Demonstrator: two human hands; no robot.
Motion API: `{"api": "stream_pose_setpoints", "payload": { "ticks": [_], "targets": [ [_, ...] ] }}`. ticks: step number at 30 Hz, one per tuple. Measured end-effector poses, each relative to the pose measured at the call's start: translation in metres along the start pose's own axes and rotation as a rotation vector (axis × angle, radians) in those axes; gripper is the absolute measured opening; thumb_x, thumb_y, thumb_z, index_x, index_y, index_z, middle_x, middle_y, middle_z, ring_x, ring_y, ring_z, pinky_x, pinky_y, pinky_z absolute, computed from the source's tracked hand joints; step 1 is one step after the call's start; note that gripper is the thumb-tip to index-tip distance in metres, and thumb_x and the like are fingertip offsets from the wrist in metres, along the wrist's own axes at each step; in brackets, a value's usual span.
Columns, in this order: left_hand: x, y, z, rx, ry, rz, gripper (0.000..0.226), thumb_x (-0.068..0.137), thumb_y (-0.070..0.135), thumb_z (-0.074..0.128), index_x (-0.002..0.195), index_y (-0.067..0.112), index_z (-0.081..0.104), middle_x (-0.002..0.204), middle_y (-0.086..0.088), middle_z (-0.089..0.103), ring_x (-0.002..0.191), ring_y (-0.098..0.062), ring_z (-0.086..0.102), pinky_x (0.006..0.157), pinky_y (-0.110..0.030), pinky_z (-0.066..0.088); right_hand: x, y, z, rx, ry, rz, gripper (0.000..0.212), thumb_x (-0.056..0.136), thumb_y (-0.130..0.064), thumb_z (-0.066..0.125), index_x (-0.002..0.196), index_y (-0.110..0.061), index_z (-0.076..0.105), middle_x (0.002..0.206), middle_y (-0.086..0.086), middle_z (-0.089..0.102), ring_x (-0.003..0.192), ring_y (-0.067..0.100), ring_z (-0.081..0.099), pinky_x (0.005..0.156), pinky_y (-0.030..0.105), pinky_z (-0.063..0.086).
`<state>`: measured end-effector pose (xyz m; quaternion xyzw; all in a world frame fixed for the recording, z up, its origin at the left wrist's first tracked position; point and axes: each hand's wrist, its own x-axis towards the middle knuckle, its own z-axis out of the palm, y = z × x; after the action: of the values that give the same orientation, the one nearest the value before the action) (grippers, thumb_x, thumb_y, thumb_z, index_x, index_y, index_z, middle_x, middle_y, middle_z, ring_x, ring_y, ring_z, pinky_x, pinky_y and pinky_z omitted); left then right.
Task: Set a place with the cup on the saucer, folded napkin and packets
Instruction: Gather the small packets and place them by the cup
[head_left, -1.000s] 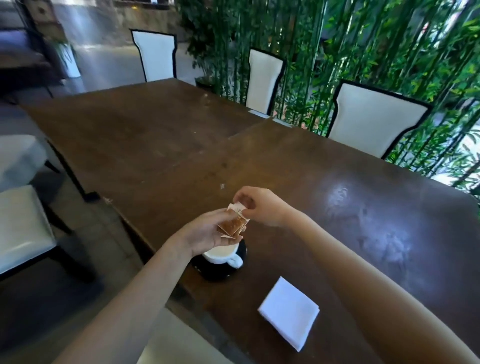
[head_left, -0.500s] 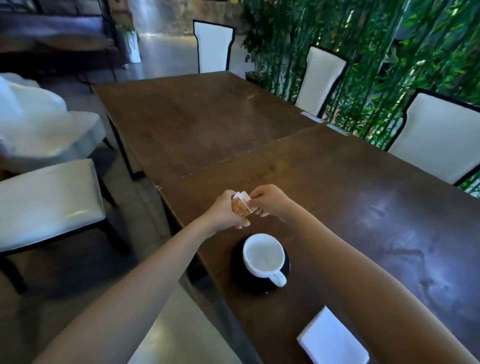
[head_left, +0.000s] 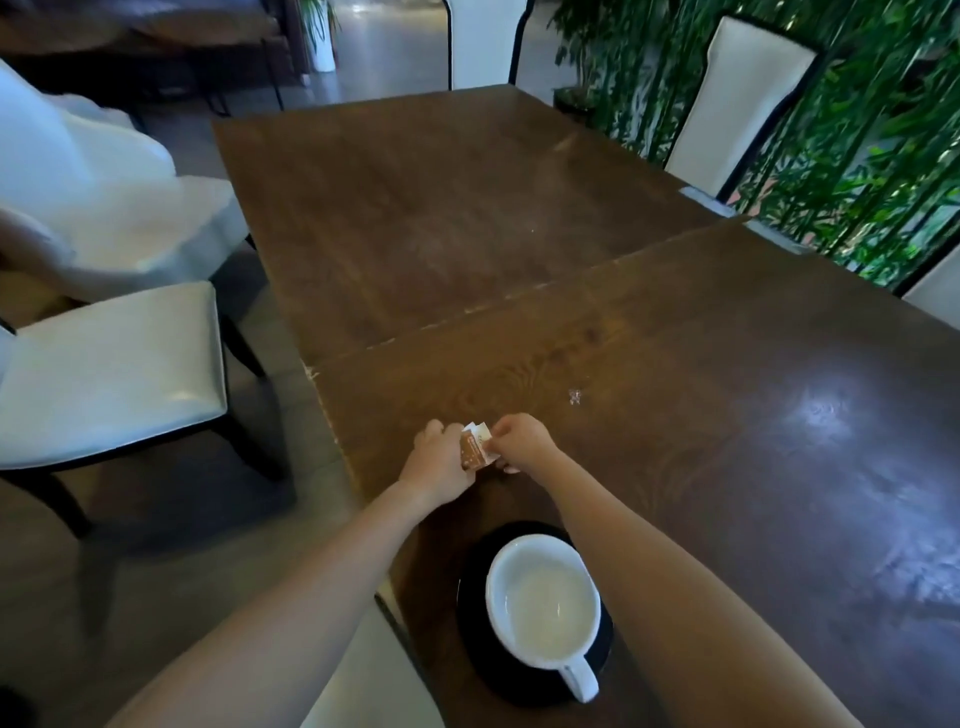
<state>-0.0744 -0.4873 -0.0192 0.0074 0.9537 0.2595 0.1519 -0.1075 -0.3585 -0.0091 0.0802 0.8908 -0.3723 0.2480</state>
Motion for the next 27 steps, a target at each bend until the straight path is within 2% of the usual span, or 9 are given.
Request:
{"api": "stream_pose_setpoints", "payload": {
  "ticks": [2,4,7,10,12,15,22,27],
  "targets": [
    [0.004,-0.004,0.008,0.074,0.016,0.011,0.051,0.083,0.027,0.063,0.128,0.014,0.044,0.124,-0.01,0.038,0.119,-0.029,0.035,0.096,-0.038,0.041,0.009,0.006,0.004,-0.046,0.018,-0.04,0.008,0.085,-0.008,0.055,0.087,-0.008,0.062,0.081,0.007,0.062,0.072,0.02,0.06,0.069,0.034,0.055],
    [0.005,-0.009,0.015,0.145,0.036,0.013,0.061,0.082,0.035,0.064,0.134,0.015,0.04,0.126,-0.009,0.037,0.119,-0.028,0.033,0.095,-0.039,0.039,0.015,0.013,0.007,-0.078,0.034,-0.076,0.006,0.084,-0.011,0.057,0.089,-0.011,0.06,0.085,0.005,0.062,0.077,0.019,0.06,0.076,0.037,0.055],
    [0.003,-0.013,0.019,0.138,0.062,0.02,0.082,0.079,0.04,0.068,0.144,0.013,0.025,0.135,-0.01,0.035,0.125,-0.03,0.029,0.099,-0.041,0.037,0.019,0.019,0.007,-0.074,0.063,-0.126,0.012,0.088,-0.02,0.058,0.098,-0.015,0.059,0.088,0.004,0.063,0.077,0.017,0.061,0.075,0.036,0.056],
    [0.001,-0.018,0.019,0.086,0.086,0.017,0.091,0.076,0.036,0.073,0.146,0.013,0.019,0.138,-0.009,0.034,0.129,-0.029,0.027,0.104,-0.04,0.034,0.019,0.025,0.005,-0.043,0.071,-0.152,0.019,0.092,-0.024,0.052,0.107,-0.015,0.06,0.088,-0.001,0.063,0.073,0.014,0.062,0.068,0.03,0.055],
    [-0.003,-0.021,0.02,0.056,0.103,0.019,0.091,0.076,0.032,0.074,0.146,0.012,0.02,0.139,-0.009,0.035,0.13,-0.027,0.027,0.107,-0.039,0.032,0.017,0.03,0.003,-0.025,0.06,-0.17,0.02,0.094,-0.023,0.048,0.109,-0.016,0.061,0.085,-0.003,0.062,0.07,0.011,0.061,0.062,0.024,0.053],
    [-0.008,-0.022,0.021,0.021,0.127,0.033,0.086,0.078,0.028,0.073,0.146,0.011,0.022,0.141,-0.008,0.036,0.132,-0.026,0.028,0.109,-0.037,0.03,0.014,0.033,0.002,-0.03,0.026,-0.205,0.024,0.094,-0.021,0.049,0.115,-0.018,0.06,0.095,-0.002,0.063,0.075,0.01,0.061,0.064,0.022,0.053],
    [-0.01,-0.023,0.021,-0.023,0.169,0.064,0.072,0.08,0.019,0.071,0.142,0.011,0.034,0.137,-0.006,0.042,0.129,-0.021,0.034,0.107,-0.034,0.033,0.012,0.029,0.007,-0.071,0.033,-0.281,0.027,0.09,-0.012,0.055,0.116,-0.019,0.061,0.1,0.003,0.065,0.084,0.014,0.062,0.076,0.029,0.055],
    [-0.009,-0.024,0.021,-0.025,0.157,0.075,0.072,0.08,0.022,0.071,0.142,0.011,0.034,0.137,-0.006,0.043,0.128,-0.021,0.034,0.107,-0.034,0.033,0.015,0.029,0.01,-0.103,0.049,-0.293,0.03,0.087,-0.015,0.061,0.116,-0.018,0.06,0.09,-0.002,0.061,0.078,0.011,0.059,0.071,0.026,0.05]
  ]
}}
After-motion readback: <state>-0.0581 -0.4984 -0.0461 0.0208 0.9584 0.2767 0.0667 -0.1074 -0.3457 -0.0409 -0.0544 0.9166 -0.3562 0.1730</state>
